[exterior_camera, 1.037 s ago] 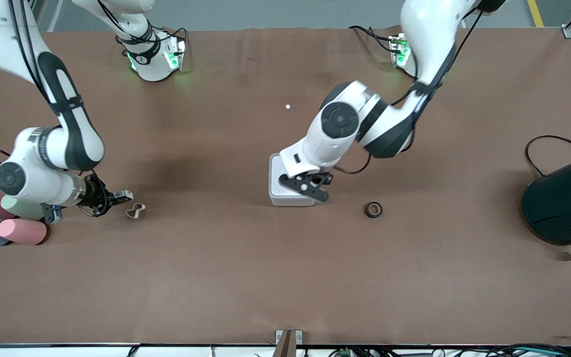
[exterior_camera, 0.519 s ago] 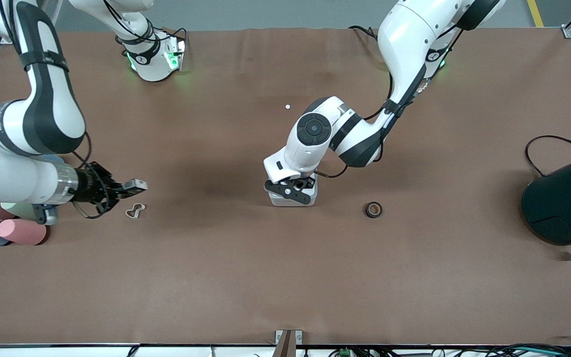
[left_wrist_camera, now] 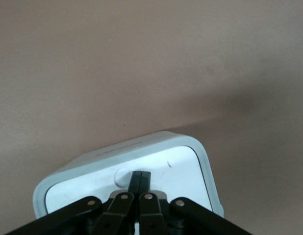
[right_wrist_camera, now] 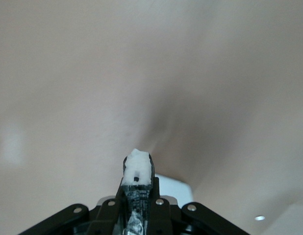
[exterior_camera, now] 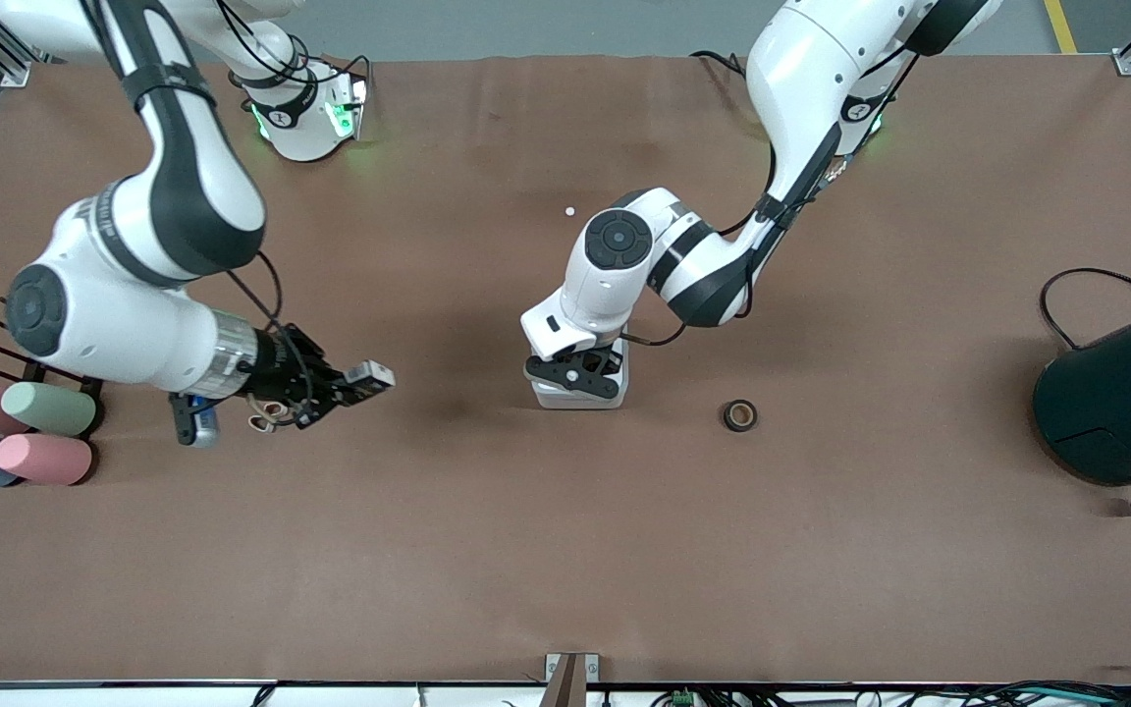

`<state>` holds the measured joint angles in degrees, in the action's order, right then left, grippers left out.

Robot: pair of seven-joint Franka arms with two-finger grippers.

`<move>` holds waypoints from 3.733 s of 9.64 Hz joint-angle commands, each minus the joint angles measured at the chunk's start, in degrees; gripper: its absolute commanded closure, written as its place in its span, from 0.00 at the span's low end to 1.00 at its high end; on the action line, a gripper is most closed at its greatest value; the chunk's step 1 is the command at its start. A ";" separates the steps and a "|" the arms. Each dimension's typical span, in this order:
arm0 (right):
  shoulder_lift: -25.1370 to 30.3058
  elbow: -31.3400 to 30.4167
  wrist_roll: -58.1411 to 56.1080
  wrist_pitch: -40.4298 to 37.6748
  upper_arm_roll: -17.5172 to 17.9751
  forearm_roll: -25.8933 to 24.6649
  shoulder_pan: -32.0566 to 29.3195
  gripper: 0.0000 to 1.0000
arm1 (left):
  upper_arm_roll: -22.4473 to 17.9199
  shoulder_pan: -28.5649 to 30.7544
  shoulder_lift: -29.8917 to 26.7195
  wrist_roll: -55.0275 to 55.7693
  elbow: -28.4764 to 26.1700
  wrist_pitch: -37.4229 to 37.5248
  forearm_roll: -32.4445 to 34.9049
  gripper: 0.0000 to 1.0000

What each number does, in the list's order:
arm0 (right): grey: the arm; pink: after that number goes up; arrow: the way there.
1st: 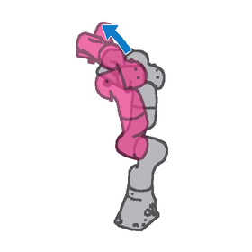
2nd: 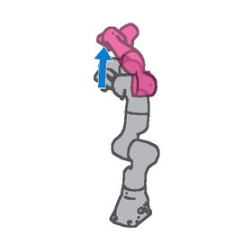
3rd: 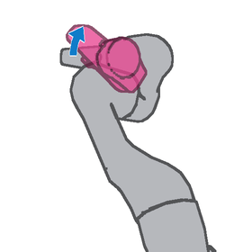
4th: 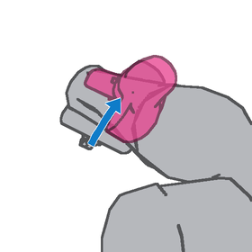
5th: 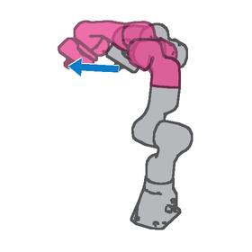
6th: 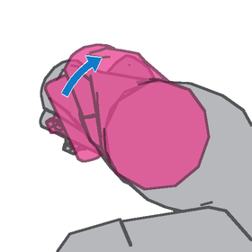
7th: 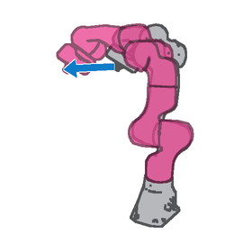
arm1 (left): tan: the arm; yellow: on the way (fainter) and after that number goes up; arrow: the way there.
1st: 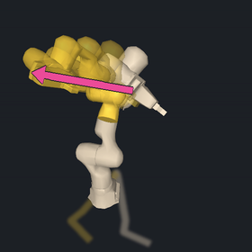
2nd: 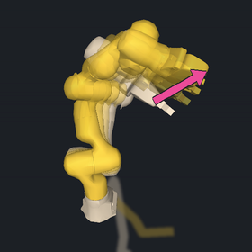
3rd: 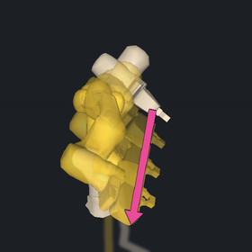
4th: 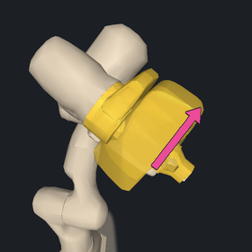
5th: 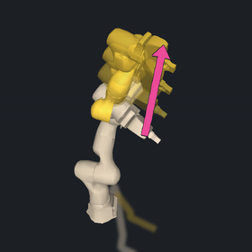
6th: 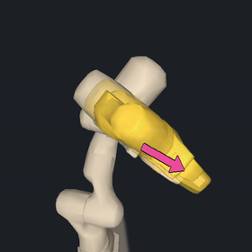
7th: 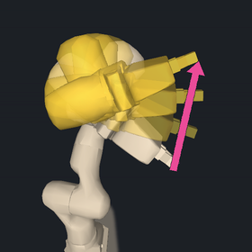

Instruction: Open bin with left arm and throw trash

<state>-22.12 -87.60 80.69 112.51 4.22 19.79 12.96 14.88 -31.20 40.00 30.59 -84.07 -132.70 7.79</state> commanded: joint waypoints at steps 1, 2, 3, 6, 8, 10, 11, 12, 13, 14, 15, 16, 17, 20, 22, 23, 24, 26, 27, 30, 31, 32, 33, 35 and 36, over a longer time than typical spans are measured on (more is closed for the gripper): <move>-1.08 0.68 5.43 4.72 -0.44 1.31 4.07 0.97 | 0.14 3.59 -3.67 -1.57 1.00 11.43 1.70 1.00; -1.52 0.59 5.88 4.99 -0.44 1.31 5.13 0.97 | 0.23 4.12 -5.87 -4.54 1.10 15.76 0.31 1.00; -2.05 0.42 5.88 5.43 -0.44 1.40 6.53 0.97 | 0.15 5.78 -7.46 -8.49 1.01 17.55 -2.14 1.00; -2.23 0.50 7.80 9.29 -0.53 4.03 8.47 0.97 | 0.06 10.79 -7.39 -18.69 -0.73 17.92 -2.43 0.97; -4.67 0.42 12.00 12.45 -0.62 3.42 13.46 0.96 | -0.03 13.78 -7.04 -21.26 -4.50 16.52 -1.73 0.46; -8.36 0.42 16.32 16.76 -0.80 3.24 18.13 0.94 | -0.12 15.20 -7.04 -24.42 -7.41 14.58 -0.94 0.00; -9.68 0.33 17.64 17.04 -0.88 3.15 20.59 0.93 | -0.21 15.38 -6.78 -24.52 -9.51 12.92 -0.15 0.00; -10.13 -0.11 17.74 17.04 -1.06 3.15 21.92 0.89 | -0.12 17.38 -7.30 -24.78 -13.71 7.86 0.64 0.00; -10.57 -0.20 17.75 17.04 -1.06 3.15 22.36 0.75 | 0.06 19.32 -7.30 -25.48 -17.15 2.94 1.08 0.00; -11.27 -0.20 17.48 17.04 -1.06 2.89 22.37 0.39 | 0.06 19.60 -6.78 -25.84 -19.44 -1.55 1.08 0.00; -11.72 -0.55 17.57 16.43 -1.06 0.98 22.80 0.00 | -0.03 19.86 -6.08 -25.84 -20.94 -5.08 1.35 0.00; -11.72 -1.42 17.66 15.90 -1.06 0.17 22.89 0.00 | -0.03 20.82 -5.11 -26.10 -21.48 -6.94 2.48 0.00; -11.63 -1.52 17.66 14.77 -1.06 0.17 22.63 0.00 | -0.03 21.87 -4.32 -27.32 -22.70 -9.57 4.06 0.00; -6.91 -1.25 16.09 4.51 -1.32 0.17 17.22 0.00 | -0.03 23.20 -3.52 -28.30 -25.26 -14.07 4.78 0.03; -2.60 -1.25 10.39 -4.37 -1.32 0.25 8.09 0.00 | -0.03 23.12 -2.91 -28.39 -25.35 -14.08 4.78 0.65; -2.58 -1.95 9.93 -4.58 -1.50 -0.27 4.56 0.00 | -0.03 23.11 -2.99 -28.30 -25.27 -13.90 4.78 0.90; -2.67 -4.57 6.01 -4.32 -1.59 -7.41 1.39 0.00 | -0.03 23.03 -3.08 -28.30 -25.00 -13.73 4.78 1.00; -2.58 -8.79 -9.14 -3.97 -1.59 -14.49 -3.97 0.00 | 0.32 22.33 -5.00 -28.21 -22.82 -11.90 4.78 1.00; -2.67 -10.12 -17.07 -3.10 -1.59 -16.69 -6.26 0.00 | 2.41 22.15 -6.50 -27.34 -19.59 -6.75 4.69 1.00; -2.32 -22.82 -29.25 16.08 -1.59 -22.66 -9.53 0.00 | 10.49 22.41 -6.77 -20.69 -7.53 8.24 3.90 1.00; -2.14 -28.01 -29.62 24.69 -1.59 -23.56 -10.67 0.00 | 12.00 21.89 -6.69 -16.30 -6.99 8.25 3.98 1.00; -1.88 -30.84 -29.89 28.69 -1.59 -23.74 -11.03 0.00 | 12.71 21.71 -5.99 -13.91 -6.81 8.16 4.42 1.00; -2.05 -30.96 -30.50 29.16 -1.59 -23.83 -11.90 0.00 | 12.80 20.32 -5.11 -12.58 -4.98 7.90 4.16 1.00; -2.31 -30.18 -40.39 27.60 -1.59 -23.83 -14.18 0.00 | 12.80 17.41 -3.79 -7.84 -3.03 7.90 4.42 1.00; -2.84 -29.21 -41.05 28.02 -1.59 -23.83 -15.50 0.00 | 12.71 16.27 -3.26 -6.34 -3.03 7.72 4.51 0.98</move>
<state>-26.12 -116.63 42.15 140.89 1.57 -3.01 0.25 27.41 -13.63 35.36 22.02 -88.91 -125.25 12.05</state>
